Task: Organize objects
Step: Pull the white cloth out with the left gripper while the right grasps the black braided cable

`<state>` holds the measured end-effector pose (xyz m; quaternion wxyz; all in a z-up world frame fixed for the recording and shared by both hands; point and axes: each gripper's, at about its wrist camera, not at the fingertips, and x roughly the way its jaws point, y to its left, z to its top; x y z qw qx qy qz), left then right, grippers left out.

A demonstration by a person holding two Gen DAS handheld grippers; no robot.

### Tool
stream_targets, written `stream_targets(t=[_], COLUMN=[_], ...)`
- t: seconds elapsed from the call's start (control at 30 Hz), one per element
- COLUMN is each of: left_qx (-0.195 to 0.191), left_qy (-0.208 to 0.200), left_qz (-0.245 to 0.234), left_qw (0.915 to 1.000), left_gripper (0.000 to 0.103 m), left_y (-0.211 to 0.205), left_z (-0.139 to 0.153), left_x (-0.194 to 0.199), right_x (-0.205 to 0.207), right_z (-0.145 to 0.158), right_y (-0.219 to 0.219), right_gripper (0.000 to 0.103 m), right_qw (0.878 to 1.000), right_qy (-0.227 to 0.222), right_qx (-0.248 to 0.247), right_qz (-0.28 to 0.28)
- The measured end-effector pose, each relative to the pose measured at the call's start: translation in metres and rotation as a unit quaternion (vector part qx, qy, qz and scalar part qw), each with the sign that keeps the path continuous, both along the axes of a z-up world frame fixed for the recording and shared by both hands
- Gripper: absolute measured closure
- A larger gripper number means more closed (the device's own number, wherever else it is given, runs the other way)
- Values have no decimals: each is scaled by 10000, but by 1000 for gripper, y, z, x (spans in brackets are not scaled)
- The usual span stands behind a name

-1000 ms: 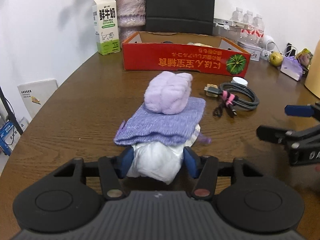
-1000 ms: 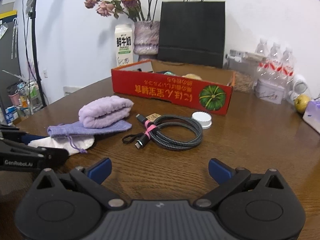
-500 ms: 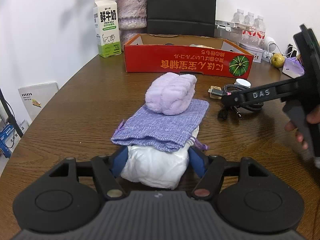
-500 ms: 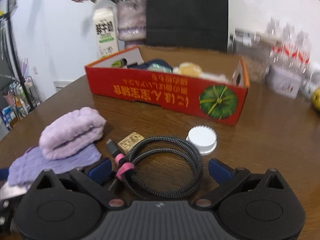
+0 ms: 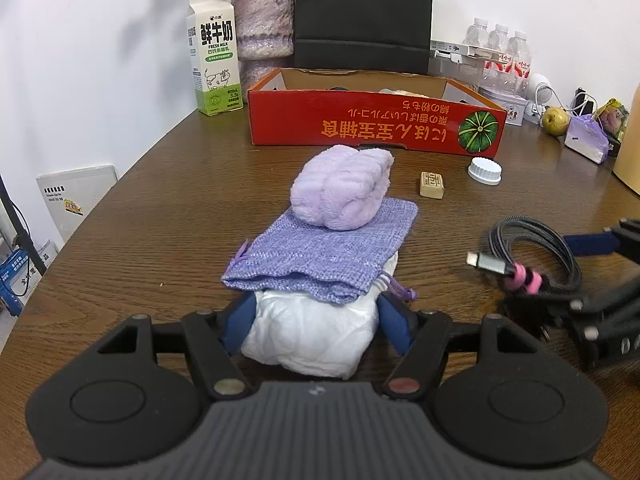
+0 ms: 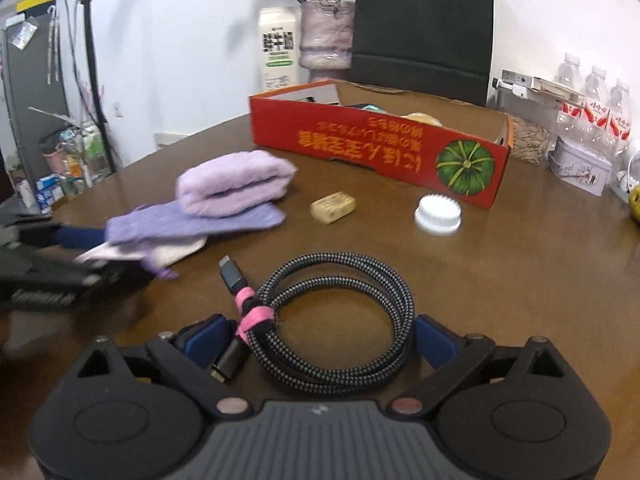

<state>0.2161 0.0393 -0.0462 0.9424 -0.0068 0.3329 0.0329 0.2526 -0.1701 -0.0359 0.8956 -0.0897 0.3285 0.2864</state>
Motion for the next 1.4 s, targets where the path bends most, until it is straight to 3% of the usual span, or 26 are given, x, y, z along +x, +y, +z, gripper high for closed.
stream_targets(t=[0.13,0.23,0.53,0.63,0.87,1.0,1.03,1.07,1.1,1.13,1.2,1.4], left_qx=[-3,-88,253,300,448,476,391,257,182,166,321,80], left_qy=[6,79,45,280,244,196,200,200,165,134,99,19], left_qz=[-20,-138,-363,-299,-215,-348,-359,-375,-383,-335,-106,-130], left_qw=[10000,9998,9990,9987,9985,9981,9984,9988,9990,9992,9994,9999], left_gripper=[38,49,49,42,1,0,1,12,30,33,52,52], left_y=[0,1,18,27,26,22,23,25,25,23,19,17], left_z=[0,5,23,15,7,1,1,1,2,4,6,11], left_x=[-1,-5,-44,-51,-51,-42,-40,-41,-43,-46,-52,-69], right_x=[-8,-9,-7,-6,-6,-5,-5,-5,-5,-5,-6,-14], right_z=[0,0,0,0,0,0,0,0,0,0,0,1], right_y=[0,0,-1,-1,-2,-3,-3,-3,-3,-3,-3,-1], right_gripper=[4,4,5,5,5,5,5,5,5,5,5,8], right_qw=[9999,9999,9998,9998,9997,9997,9997,9997,9997,9997,9997,9996], right_qy=[-62,-69,-111,-106,-85,-79,-75,-75,-72,-71,-68,-187], right_qx=[11,10,25,34,46,55,59,57,60,61,57,46], right_qz=[-90,-122,-186,-193,-206,-224,-226,-226,-228,-234,-237,-206])
